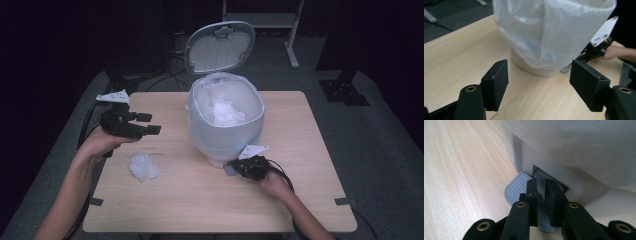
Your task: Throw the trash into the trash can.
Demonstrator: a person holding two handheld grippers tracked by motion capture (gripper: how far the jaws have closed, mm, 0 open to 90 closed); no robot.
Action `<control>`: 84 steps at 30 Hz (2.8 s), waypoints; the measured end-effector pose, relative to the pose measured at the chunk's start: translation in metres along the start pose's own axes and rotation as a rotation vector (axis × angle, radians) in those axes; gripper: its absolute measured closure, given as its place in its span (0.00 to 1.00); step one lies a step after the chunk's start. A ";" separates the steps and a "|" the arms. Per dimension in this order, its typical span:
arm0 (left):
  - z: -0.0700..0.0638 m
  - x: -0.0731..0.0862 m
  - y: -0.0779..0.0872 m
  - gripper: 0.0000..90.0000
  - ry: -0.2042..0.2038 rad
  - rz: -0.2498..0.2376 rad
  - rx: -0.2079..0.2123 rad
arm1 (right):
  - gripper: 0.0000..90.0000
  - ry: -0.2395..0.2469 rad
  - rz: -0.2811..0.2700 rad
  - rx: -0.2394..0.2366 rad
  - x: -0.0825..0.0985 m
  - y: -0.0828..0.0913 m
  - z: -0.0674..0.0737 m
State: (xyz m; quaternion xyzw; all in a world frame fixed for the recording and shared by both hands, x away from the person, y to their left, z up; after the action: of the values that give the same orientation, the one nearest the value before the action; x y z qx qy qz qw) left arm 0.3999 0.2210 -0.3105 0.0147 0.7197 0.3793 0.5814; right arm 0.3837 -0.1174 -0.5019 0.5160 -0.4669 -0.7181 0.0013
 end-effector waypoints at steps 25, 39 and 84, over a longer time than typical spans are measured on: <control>0.018 0.067 0.001 0.32 0.030 0.033 -0.080 | 0.89 -0.001 0.010 0.004 -0.001 0.000 0.001; 0.018 0.087 -0.002 0.29 0.029 0.042 -0.089 | 0.89 -0.001 0.013 0.006 -0.001 0.000 0.001; 0.028 0.154 -0.030 0.23 0.069 0.115 -0.141 | 0.89 0.010 0.017 0.010 -0.001 0.000 0.002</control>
State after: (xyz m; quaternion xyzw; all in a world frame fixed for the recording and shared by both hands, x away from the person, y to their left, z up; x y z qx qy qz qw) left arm 0.3867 0.2855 -0.4552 0.0020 0.7087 0.4621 0.5331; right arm 0.3831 -0.1154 -0.5009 0.5156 -0.4750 -0.7131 0.0072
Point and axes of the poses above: each handheld gripper's, and its own axes: y roughly backward along the jaws, x roughly out of its underside, z roughly to its left, the point moved 5 cm from there along -y, roughly forward along the jaws, and after that the axes turned 8 degrees about -y, right-handed, at the moved point
